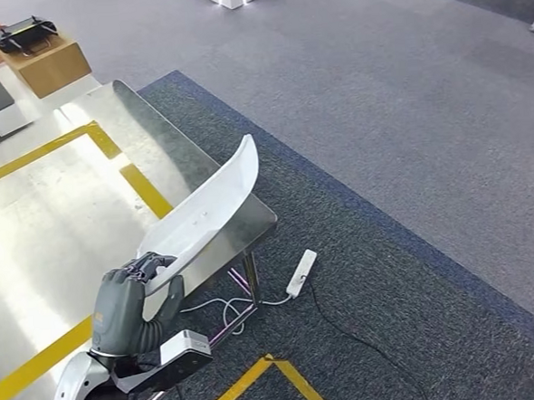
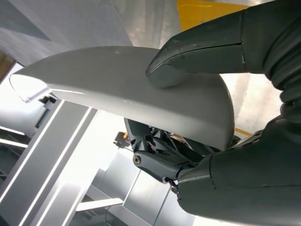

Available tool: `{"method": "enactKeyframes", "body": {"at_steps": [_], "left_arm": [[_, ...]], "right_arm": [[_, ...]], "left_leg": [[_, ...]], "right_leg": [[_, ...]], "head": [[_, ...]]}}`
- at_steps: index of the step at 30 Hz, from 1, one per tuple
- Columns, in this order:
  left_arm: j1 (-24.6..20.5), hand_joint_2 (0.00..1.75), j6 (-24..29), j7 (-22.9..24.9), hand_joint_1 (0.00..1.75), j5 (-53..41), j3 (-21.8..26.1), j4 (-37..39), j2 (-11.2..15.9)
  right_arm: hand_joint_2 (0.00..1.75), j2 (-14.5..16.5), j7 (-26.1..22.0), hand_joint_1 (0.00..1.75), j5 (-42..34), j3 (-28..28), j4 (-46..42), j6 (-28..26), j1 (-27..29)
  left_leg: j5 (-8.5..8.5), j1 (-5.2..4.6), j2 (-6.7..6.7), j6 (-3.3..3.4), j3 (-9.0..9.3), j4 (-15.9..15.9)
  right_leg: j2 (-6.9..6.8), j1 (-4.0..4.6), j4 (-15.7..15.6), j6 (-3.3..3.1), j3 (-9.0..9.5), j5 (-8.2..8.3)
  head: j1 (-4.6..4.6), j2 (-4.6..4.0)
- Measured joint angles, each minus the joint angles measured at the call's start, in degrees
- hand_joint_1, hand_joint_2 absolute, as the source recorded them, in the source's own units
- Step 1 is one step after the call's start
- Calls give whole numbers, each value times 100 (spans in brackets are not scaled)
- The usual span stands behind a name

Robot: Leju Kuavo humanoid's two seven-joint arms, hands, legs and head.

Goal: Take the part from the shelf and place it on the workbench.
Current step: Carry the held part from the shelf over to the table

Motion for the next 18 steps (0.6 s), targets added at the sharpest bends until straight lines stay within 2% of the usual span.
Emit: {"method": "enactKeyframes", "body": {"at_steps": [2,3,4,5,6,7,8,9,10,11,12,13,14,15,16,18], "left_arm": [[-9,175,1,0,175,1,1,0,4],[-13,175,1,0,175,1,1,0,4],[-15,175,0,0,175,1,1,0,6],[-11,175,-1,0,175,2,1,0,7],[-5,175,-1,0,175,1,1,1,9],[-1,175,-1,0,175,1,1,1,12],[1,175,-1,0,175,1,2,1,13],[-2,175,-1,0,175,-1,4,1,14],[-9,175,-2,1,175,-3,7,1,13],[-19,175,-3,2,175,-7,10,1,9],[-26,175,-5,5,175,-11,14,2,7],[-29,175,-8,8,175,-14,19,2,5],[-28,175,-9,10,175,-17,24,2,4],[-22,175,-10,11,175,-19,28,1,4],[-26,175,-12,12,175,-22,31,1,2],[-38,175,-15,14,175,-29,32,2,-12]], "right_arm": [[0,0,-4,0,-1,4,1,1,-1],[0,0,-6,0,-1,4,1,2,2],[0,0,-7,0,-1,3,1,2,6],[0,0,-7,0,0,-1,1,2,10],[0,0,-6,0,1,-3,1,2,10],[0,0,-6,0,4,-5,1,2,6],[0,0,-8,0,8,-6,1,2,1],[0,0,-13,0,16,-5,2,2,-5],[0,0,-20,0,24,-6,2,3,-10],[0,0,-27,0,32,-7,2,5,-13],[0,0,-33,0,39,-7,3,10,-16],[0,0,-37,0,45,-8,3,20,-20],[0,0,-40,0,51,-8,2,32,-28],[0,0,-43,0,59,-7,2,45,-35],[0,0,-47,0,68,-6,1,55,-40],[0,0,-55,0,82,-4,2,69,-38]], "left_leg": [[-223,-14,268,-54,-156,356],[-406,-17,442,-79,-314,698],[-592,-7,549,-101,-504,1099],[-709,5,597,-116,-661,1426],[-721,14,618,-123,-737,1586],[-626,19,634,-122,-707,1531],[-440,20,668,-108,-564,1252],[-233,9,770,-78,-353,843],[-99,-23,915,-43,-152,454],[-24,-49,1034,-9,-8,169],[-18,-76,1113,23,60,21],[-45,-97,1106,45,62,-8],[-37,-91,1030,73,58,-25],[-23,-80,961,102,64,-51],[-4,-62,892,133,72,-76],[27,-27,764,183,83,-109]], "right_leg": [[-153,-19,-33,-67,26,5],[-230,-10,-35,-91,34,-5],[-313,-3,-34,-108,37,-15],[-394,3,-32,-115,41,-25],[-472,8,-31,-117,48,-36],[-546,11,-30,-114,62,-50],[-616,14,-30,-109,86,-66],[-682,19,-31,-100,116,-85],[-743,35,-25,-81,139,-111],[-798,50,-22,-55,149,-135],[-857,63,-22,-26,167,-157],[-920,73,-30,5,184,-172],[-984,73,-45,35,213,-183],[-968,68,-39,68,237,-210],[-858,60,36,98,211,-278],[-506,43,544,142,-32,-570]], "head": [[-34,0],[-51,0],[-64,0],[-64,0],[-64,0],[-65,0],[-65,0],[-66,0],[-66,0],[-65,0],[-63,0],[-61,0],[-62,0],[-56,0],[-47,0],[-11,0]]}}
